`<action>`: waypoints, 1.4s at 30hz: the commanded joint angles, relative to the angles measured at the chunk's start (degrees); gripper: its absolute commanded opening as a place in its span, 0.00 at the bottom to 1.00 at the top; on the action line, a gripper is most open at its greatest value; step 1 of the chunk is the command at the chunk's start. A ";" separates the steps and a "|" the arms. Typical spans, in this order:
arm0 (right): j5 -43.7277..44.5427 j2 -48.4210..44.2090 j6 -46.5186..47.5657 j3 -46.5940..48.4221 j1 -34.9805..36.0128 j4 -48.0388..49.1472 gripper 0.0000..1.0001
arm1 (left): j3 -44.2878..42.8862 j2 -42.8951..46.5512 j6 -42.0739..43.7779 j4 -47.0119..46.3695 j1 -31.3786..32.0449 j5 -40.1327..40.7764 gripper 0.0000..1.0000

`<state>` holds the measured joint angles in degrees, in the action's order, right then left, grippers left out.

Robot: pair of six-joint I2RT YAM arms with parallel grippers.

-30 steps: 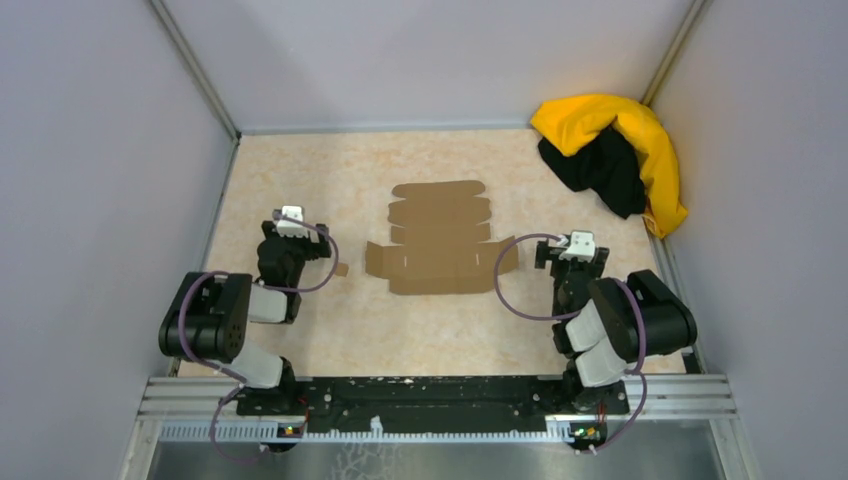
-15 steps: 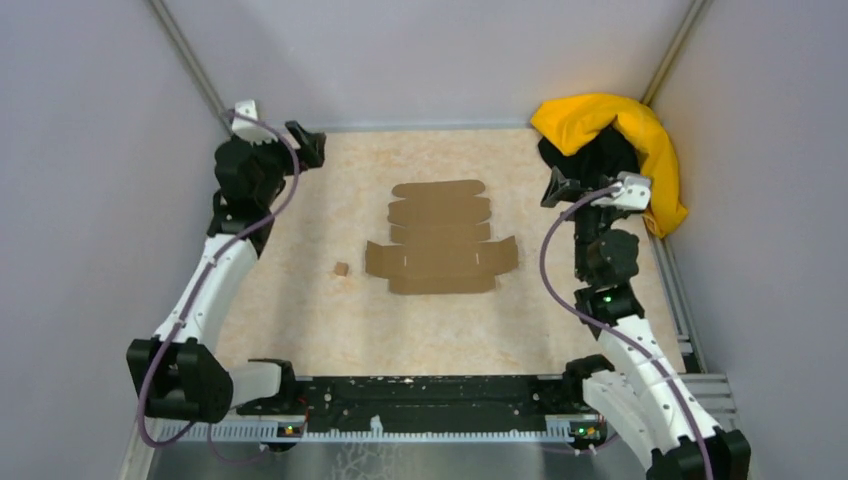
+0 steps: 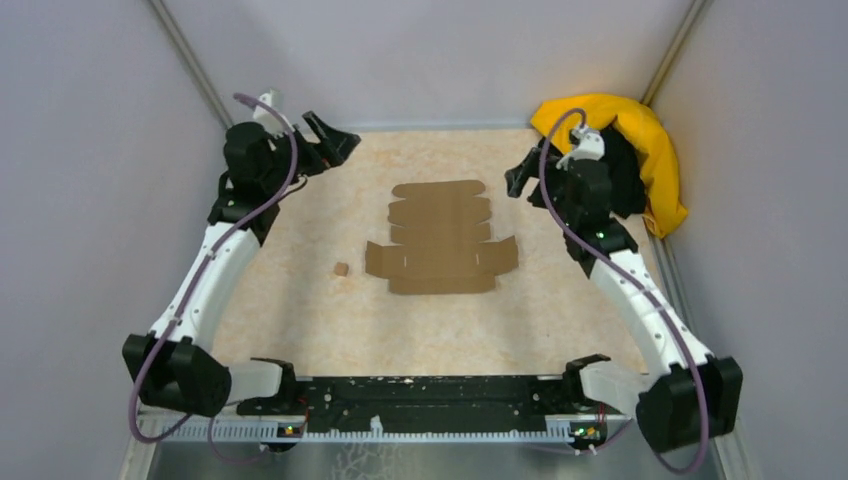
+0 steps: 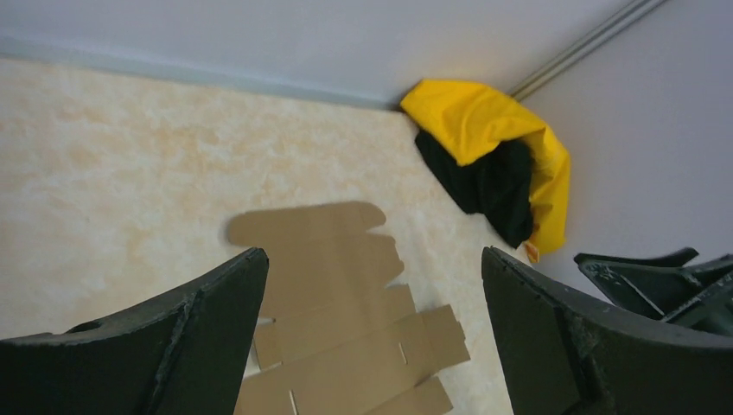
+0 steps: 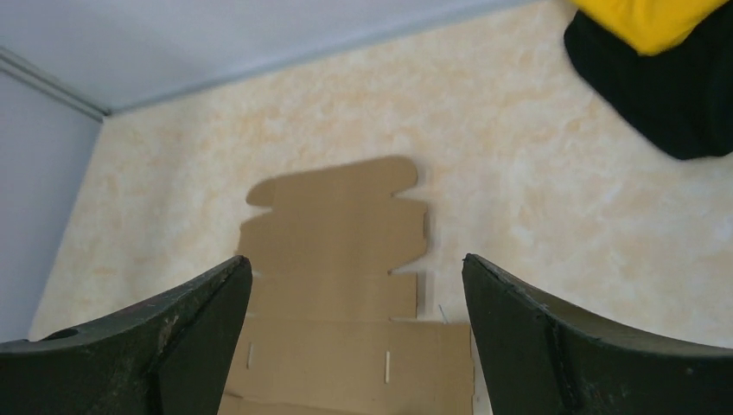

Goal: Fold the paper box

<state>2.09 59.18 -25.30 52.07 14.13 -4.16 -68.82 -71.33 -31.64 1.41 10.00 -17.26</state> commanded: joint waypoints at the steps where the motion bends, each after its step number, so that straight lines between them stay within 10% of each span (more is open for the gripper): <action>1: -5.00 8.85 2.67 5.51 -0.11 -13.89 0.90 | -2.07 -4.76 2.66 11.51 5.05 4.45 0.99; 11: -3.08 22.53 6.18 9.90 -0.11 -21.92 0.83 | -0.28 -11.23 11.58 20.23 12.85 21.16 0.99; 22: -7.44 31.06 7.68 13.94 -0.16 -19.66 0.61 | 2.26 -14.81 11.49 18.02 12.85 17.54 0.99; 42: -12.85 39.59 10.00 24.10 -0.15 -23.58 0.52 | 3.02 -21.39 10.93 15.19 12.76 11.76 0.46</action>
<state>-10.46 98.35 -17.39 71.55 14.09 -26.33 -65.93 -91.68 -20.27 18.35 22.96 -3.99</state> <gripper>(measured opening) 0.530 0.478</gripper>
